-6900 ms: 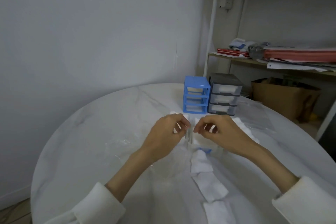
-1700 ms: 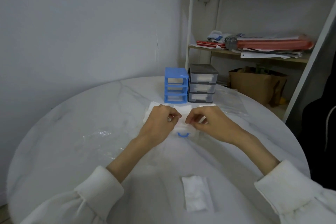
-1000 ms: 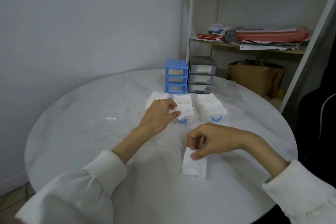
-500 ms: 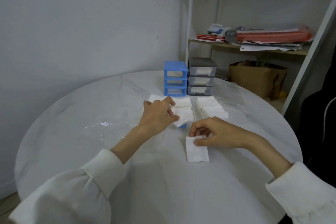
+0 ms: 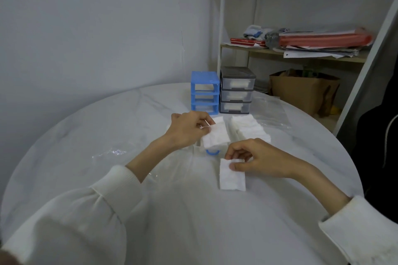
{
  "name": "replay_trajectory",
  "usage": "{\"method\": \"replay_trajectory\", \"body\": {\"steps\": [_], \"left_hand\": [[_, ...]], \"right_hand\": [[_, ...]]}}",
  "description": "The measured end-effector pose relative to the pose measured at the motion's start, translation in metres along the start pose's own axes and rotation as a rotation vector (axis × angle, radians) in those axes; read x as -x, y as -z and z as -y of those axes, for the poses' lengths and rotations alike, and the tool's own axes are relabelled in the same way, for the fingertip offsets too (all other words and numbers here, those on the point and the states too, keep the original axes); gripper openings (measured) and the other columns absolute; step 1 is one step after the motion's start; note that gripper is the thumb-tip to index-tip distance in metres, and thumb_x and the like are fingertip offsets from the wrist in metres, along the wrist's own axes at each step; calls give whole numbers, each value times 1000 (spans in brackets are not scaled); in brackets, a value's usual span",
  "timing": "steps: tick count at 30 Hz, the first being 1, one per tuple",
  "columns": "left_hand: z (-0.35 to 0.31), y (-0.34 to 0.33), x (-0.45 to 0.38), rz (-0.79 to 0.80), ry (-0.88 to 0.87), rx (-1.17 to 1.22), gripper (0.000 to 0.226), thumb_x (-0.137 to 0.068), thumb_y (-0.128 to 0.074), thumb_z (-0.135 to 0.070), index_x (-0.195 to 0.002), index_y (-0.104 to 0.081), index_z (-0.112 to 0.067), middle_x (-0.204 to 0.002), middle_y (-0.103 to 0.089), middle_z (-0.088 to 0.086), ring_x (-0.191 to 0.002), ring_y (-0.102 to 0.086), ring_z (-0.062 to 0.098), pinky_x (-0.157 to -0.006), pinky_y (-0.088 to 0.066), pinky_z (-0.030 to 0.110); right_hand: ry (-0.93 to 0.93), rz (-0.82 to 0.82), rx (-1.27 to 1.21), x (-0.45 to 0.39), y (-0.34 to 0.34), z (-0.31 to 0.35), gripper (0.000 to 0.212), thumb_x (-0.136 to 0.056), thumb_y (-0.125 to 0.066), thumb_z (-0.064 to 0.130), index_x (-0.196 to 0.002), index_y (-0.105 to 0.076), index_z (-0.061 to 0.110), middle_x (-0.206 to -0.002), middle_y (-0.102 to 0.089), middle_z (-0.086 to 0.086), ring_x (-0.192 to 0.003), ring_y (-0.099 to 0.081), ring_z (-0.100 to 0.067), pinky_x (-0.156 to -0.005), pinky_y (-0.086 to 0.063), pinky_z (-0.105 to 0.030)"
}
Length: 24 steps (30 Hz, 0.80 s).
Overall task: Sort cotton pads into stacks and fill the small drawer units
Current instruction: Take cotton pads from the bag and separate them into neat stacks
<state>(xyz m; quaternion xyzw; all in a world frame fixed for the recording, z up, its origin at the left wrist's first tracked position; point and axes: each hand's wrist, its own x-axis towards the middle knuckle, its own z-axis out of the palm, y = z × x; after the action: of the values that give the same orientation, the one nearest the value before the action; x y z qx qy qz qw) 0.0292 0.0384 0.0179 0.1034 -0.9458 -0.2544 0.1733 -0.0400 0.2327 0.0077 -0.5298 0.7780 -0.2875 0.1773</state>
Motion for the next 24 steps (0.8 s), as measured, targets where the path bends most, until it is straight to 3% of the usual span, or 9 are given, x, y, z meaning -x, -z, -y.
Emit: {"method": "replay_trajectory", "body": {"steps": [5, 11, 16, 19, 21, 24], "left_hand": [[6, -5, -3, 10, -61, -152, 12, -93, -54, -28, -103, -61, -29, -87, -55, -17, -83, -52, 2, -92, -14, 28], [5, -1, -8, 17, -162, -282, 13, -92, -55, -30, -104, -61, -31, -91, -57, -18, -91, -55, 3, -98, -11, 30], [10, -3, -9, -68, -231, -306, 19, -84, -67, -31, -101, -58, -31, -98, -57, -19, -86, -44, -1, -87, -11, 24], [9, -7, -5, -116, -306, -132, 13, -84, -67, -19, -95, -63, -26, -95, -60, -17, -81, -50, 2, -85, -26, 22], [6, -10, -2, -29, -328, -2, 12, -85, -65, -12, -92, -66, -21, -88, -60, -15, -78, -53, 4, -74, -37, 12], [6, -16, 0, 63, -340, -32, 14, -85, -62, -7, -93, -69, -16, -82, -57, -14, -72, -53, 2, -66, -40, 8]], "right_hand": [[-1, -2, -8, 2, 0, -4, 14, -88, -64, 21, -88, -61, 34, -93, -62, 18, -84, -54, 14, -76, -43, -7], [-9, -2, -11, 2, -1, -10, 8, -88, -64, 20, -93, -64, 26, -95, -63, 14, -84, -55, 11, -77, -43, -8], [-12, -24, -16, 2, -1, -10, 12, -88, -64, 20, -89, -62, 32, -95, -63, 15, -85, -55, 9, -78, -45, -10], [-16, -76, -35, 3, 0, -12, 13, -87, -64, 18, -89, -60, 30, -94, -63, 12, -85, -56, 4, -77, -46, -13], [-6, -124, -74, 3, 1, -13, 16, -86, -64, 14, -84, -54, 25, -86, -59, 11, -75, -53, 0, -70, -44, -13], [0, -167, -73, 2, 3, -13, 24, -86, -61, 7, -73, -46, 21, -76, -52, 7, -67, -45, -1, -65, -39, -17]]}}
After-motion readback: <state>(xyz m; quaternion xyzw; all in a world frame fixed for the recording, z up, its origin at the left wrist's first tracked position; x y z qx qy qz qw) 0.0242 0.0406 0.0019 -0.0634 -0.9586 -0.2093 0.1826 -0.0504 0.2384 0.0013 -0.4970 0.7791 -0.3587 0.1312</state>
